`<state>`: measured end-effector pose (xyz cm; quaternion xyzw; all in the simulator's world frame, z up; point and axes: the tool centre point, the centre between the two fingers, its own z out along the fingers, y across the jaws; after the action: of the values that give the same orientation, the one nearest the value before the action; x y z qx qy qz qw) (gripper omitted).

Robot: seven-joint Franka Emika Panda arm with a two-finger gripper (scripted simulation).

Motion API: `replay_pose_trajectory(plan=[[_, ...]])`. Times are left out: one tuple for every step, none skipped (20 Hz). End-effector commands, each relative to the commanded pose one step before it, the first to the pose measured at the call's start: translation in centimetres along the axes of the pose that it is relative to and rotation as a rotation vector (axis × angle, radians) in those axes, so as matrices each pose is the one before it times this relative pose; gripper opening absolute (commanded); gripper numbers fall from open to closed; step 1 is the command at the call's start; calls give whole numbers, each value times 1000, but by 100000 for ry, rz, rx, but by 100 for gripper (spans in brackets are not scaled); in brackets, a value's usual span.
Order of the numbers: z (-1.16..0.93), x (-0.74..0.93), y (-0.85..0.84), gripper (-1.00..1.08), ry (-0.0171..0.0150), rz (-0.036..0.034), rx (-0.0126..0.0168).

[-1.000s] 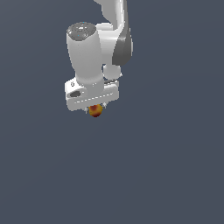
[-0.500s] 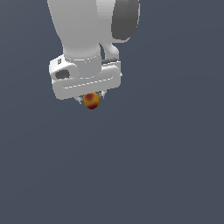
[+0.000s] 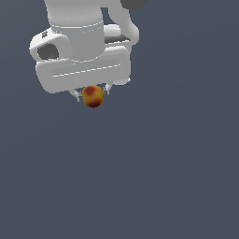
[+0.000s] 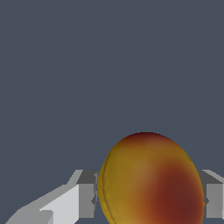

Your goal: Pick up the object and move it to a goal position.

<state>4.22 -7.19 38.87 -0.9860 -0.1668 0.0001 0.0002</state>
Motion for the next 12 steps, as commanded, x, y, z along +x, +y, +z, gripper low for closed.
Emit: replay_pose_trajectory(plan=[[-1466,500,175,-100,54,7,-30],[-509,191,67,-100,0,0,0],[-491,186,65,-100,0,0,0],[-474,181,64,-100,0,0,0],[-452,174,62,-100,0,0,0],[-415,162,58,-100,0,0,0],[-360,146,88,-100,-33,60,-5],[-345,137,49,-100,0,0,0],[-313,126,45,-100,0,0,0],[-284,115,42,-100,0,0,0],[-256,105,38,-100,0,0,0],[-229,96,35,-100,0,0,0]])
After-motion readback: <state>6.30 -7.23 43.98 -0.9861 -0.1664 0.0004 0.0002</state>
